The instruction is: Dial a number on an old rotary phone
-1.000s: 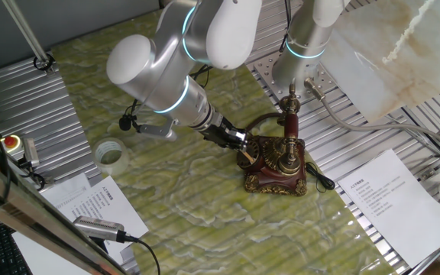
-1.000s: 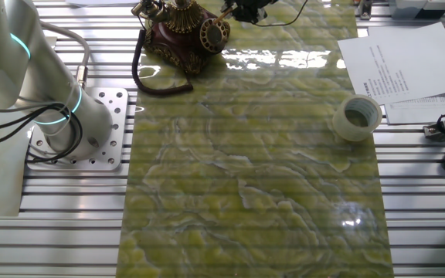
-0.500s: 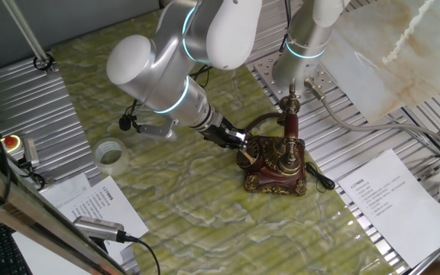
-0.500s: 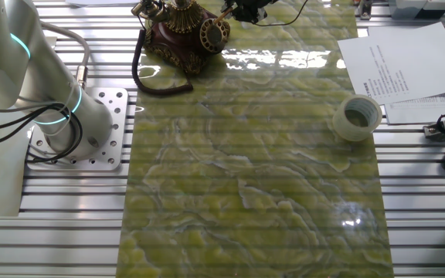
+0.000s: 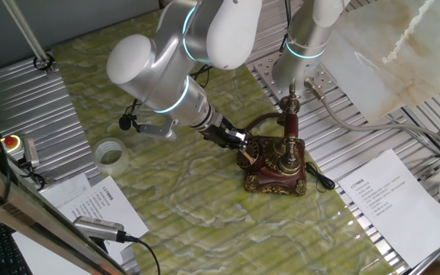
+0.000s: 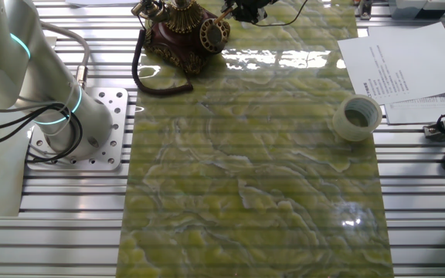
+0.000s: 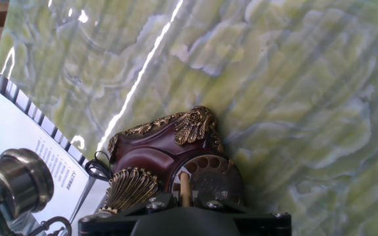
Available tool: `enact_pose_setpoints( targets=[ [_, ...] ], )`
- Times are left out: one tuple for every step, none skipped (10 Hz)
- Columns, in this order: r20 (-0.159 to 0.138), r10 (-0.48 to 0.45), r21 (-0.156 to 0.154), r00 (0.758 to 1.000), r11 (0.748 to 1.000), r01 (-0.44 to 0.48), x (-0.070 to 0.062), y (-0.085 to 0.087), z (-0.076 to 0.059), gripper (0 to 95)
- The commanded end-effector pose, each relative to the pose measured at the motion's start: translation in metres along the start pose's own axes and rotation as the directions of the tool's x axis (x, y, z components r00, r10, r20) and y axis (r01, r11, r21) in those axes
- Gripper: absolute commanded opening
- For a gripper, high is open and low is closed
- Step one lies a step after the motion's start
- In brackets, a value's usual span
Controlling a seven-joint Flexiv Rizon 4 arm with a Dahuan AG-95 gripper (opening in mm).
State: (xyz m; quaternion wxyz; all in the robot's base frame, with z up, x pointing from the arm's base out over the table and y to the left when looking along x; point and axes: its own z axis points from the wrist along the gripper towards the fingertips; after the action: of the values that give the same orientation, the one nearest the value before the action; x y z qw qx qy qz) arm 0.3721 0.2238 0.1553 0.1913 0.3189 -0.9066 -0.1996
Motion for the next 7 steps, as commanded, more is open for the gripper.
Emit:
enact_pose_setpoints(
  targets=[
    [0.001, 0.001, -0.001, 1.0, 1.0, -0.001, -0.0002, -0.0007, -0.0005, 0.0],
    [0.005, 0.001, -0.003, 1.0, 1.0, -0.001, -0.0001, -0.0013, -0.0003, 0.0],
    [0.009, 0.001, -0.007, 1.0, 1.0, -0.001, -0.0001, -0.0016, -0.0001, 0.0],
    [0.011, 0.0, -0.011, 1.0, 1.0, 0.0, -0.0003, -0.0016, -0.0003, 0.0],
    [0.011, 0.0, -0.011, 1.0, 1.0, 0.0, -0.0007, -0.0014, -0.0009, 0.0],
    [0.01, -0.002, -0.012, 1.0, 1.0, 0.002, -0.0014, -0.0011, -0.0017, 0.0],
    [0.011, -0.004, -0.013, 1.0, 1.0, 0.005, -0.0016, -0.0014, -0.0013, 0.0]
  ],
)
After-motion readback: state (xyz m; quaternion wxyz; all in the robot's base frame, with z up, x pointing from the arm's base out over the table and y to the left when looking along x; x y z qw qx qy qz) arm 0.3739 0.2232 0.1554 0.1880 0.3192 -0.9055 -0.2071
